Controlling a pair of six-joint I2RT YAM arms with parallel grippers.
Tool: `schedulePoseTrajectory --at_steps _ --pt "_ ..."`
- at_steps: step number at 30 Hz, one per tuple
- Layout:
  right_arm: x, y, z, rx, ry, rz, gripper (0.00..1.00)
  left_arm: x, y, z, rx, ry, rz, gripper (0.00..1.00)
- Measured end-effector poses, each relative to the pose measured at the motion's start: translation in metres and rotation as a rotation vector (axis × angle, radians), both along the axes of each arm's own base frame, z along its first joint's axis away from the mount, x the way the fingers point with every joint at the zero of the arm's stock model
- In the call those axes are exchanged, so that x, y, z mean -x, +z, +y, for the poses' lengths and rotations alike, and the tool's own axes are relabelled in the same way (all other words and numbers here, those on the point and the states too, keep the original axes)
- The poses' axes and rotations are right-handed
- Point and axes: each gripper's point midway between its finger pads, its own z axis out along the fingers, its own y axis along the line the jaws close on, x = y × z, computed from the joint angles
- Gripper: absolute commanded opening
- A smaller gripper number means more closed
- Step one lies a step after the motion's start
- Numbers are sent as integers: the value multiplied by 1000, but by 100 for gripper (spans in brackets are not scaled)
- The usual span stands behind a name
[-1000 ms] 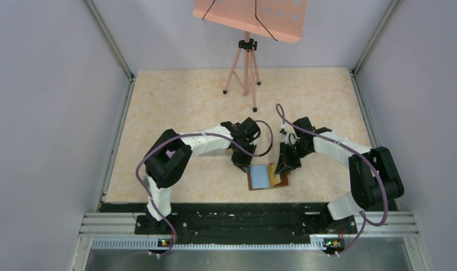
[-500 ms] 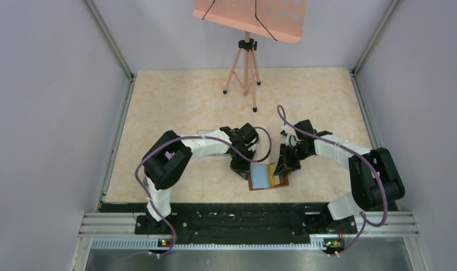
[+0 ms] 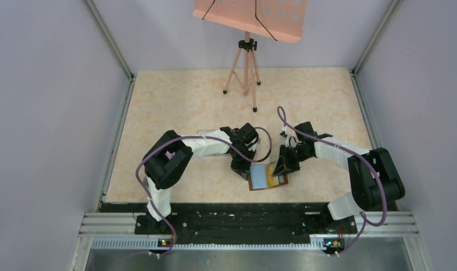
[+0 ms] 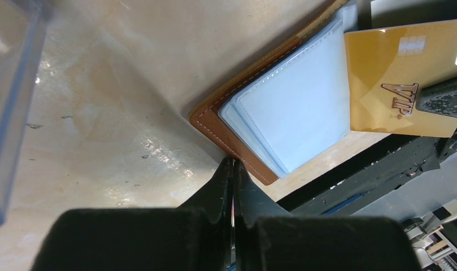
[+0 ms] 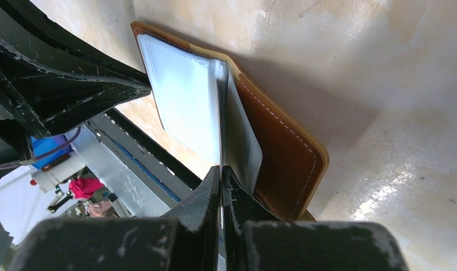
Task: Put the credit cards into the card holder
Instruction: Insert the credit card into the card holder.
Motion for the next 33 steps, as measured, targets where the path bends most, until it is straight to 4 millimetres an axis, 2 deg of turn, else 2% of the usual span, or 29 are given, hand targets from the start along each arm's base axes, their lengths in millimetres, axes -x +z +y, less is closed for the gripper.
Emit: schedulePoseTrajectory --at_steps 12,33 --pt "-12 1 11 -76 -6 -37 0 2 0 -1 2 7 14 0" --pt "2 -5 6 -65 -12 40 0 1 -1 -1 -19 6 30 0"
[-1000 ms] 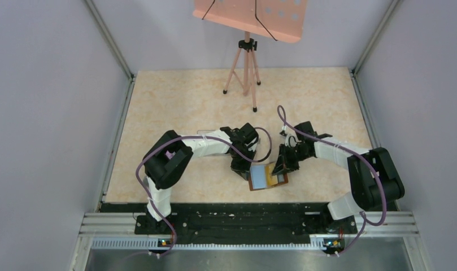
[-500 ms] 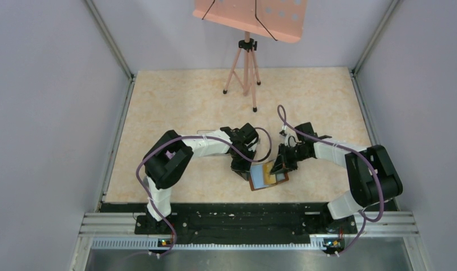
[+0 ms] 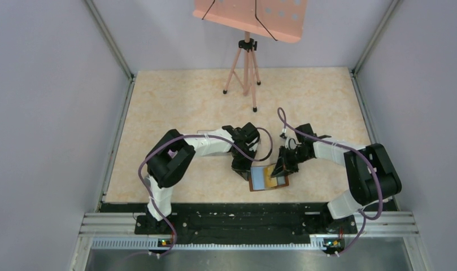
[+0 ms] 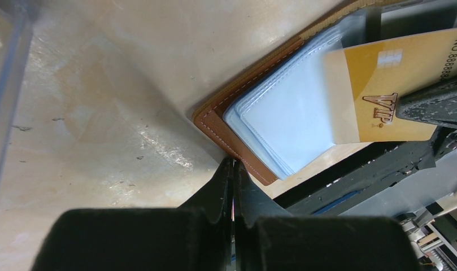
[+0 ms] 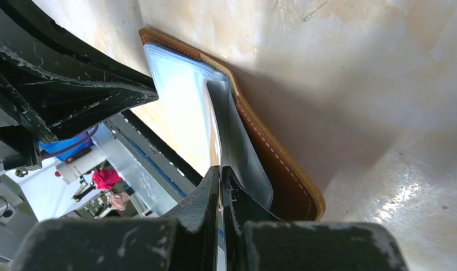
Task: Put the credit cards into the card holder
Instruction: Insert the credit card into the card holder.
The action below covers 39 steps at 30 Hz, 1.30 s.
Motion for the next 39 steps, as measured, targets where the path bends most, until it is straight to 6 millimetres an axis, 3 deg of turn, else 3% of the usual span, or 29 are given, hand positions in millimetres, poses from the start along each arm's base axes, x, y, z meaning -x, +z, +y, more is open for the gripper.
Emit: schedulePoseTrajectory --at_steps 15,21,29,35,39 --pt "1 -6 6 -29 -20 63 1 0 0 -1 -14 -6 15 0" --pt "4 -10 10 -9 -10 70 16 0 0 -1 -16 -6 17 0" --pt "3 -12 4 165 29 35 35 0 0 -3 -8 -8 21 0" --pt "2 -8 2 231 49 14 59 -1 1 -5 -1 -10 23 0" --pt "2 -3 2 262 62 -4 67 -1 1 -7 6 -10 24 0"
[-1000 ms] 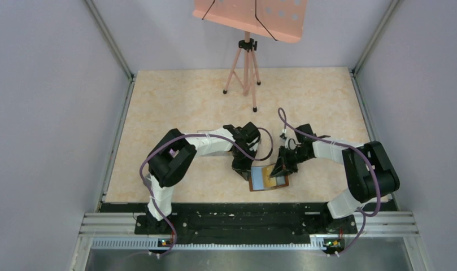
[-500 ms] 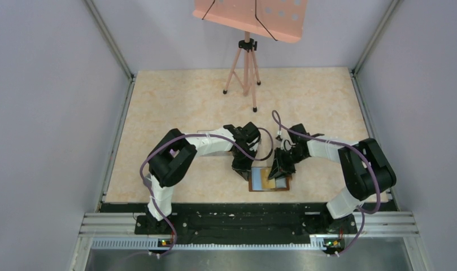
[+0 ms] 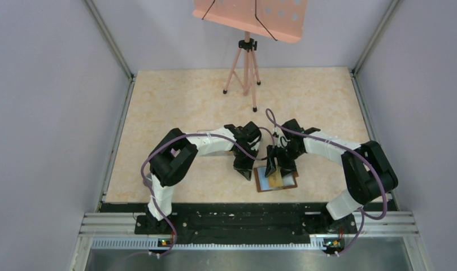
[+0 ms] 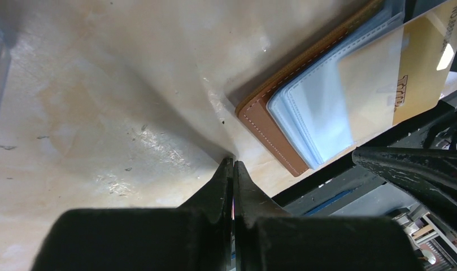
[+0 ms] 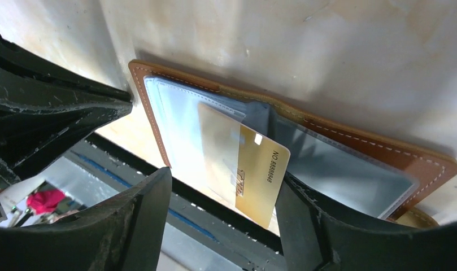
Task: Put the credit cards into the card holder
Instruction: Insert the credit card into the card holder.
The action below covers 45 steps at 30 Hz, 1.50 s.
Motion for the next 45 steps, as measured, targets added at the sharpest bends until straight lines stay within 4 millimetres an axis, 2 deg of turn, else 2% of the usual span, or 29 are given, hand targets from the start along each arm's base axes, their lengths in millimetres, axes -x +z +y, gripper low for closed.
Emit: schedulePoseTrajectory --at_steps 9,14,23,32,37,45 --pt "-3 8 -12 76 8 -47 78 -4 1 -10 36 -2 -3 0" --pt "-4 18 -11 55 20 -75 79 -8 2 -15 55 1 -18 0" --pt "-3 20 -17 91 27 -93 81 -8 4 -19 75 1 -18 0" --pt "-5 19 -19 105 32 -104 72 -7 3 -24 95 -2 3 0" --pt "-1 9 -15 82 37 -71 70 -6 2 -29 111 7 28 0" --pt "1 14 1 -5 24 -38 51 -9 3 -34 116 15 36 0"
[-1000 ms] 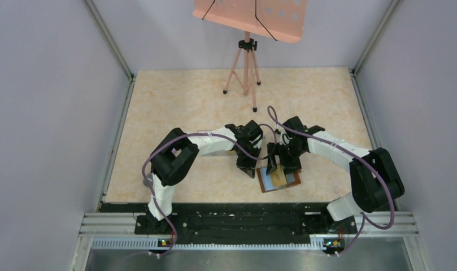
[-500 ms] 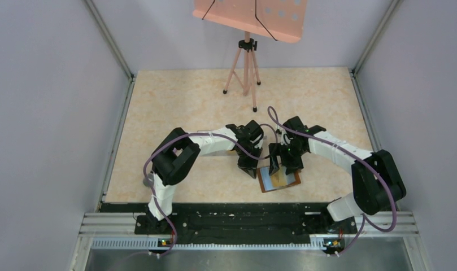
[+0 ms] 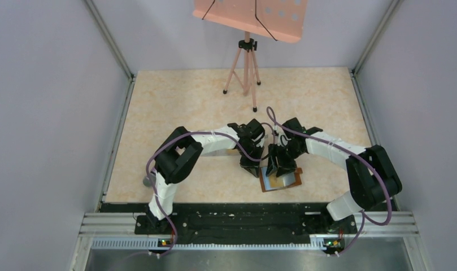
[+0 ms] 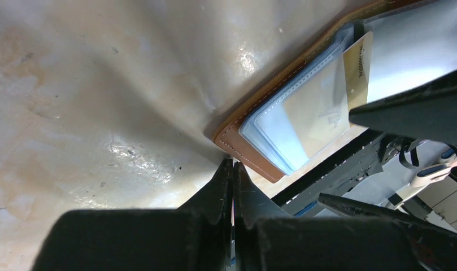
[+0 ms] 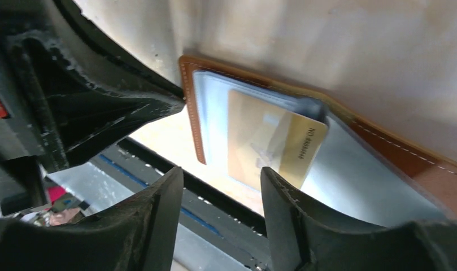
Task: Put the credit cards into the card holder
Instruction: Insert the credit card into the card holder.
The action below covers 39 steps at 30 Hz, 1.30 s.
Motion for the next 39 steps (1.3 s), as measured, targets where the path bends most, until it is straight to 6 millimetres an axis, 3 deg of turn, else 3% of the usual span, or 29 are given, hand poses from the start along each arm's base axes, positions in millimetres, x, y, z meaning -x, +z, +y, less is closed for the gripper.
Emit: schedulePoseTrajectory --at_steps 4,8,13,24,39 --pt "0 6 10 -55 -9 13 47 -4 0 0 -5 4 -17 0" --pt "-1 8 14 -80 -21 21 55 -6 0 0 -11 8 -25 0" --pt "-4 2 4 -7 -44 5 67 -8 0 2 -17 15 -33 2" --pt "-7 -7 -22 141 -68 -29 67 -8 0 1 -11 13 -29 2" --pt "5 -17 -10 70 -67 46 29 -11 4 5 -35 17 -32 3"
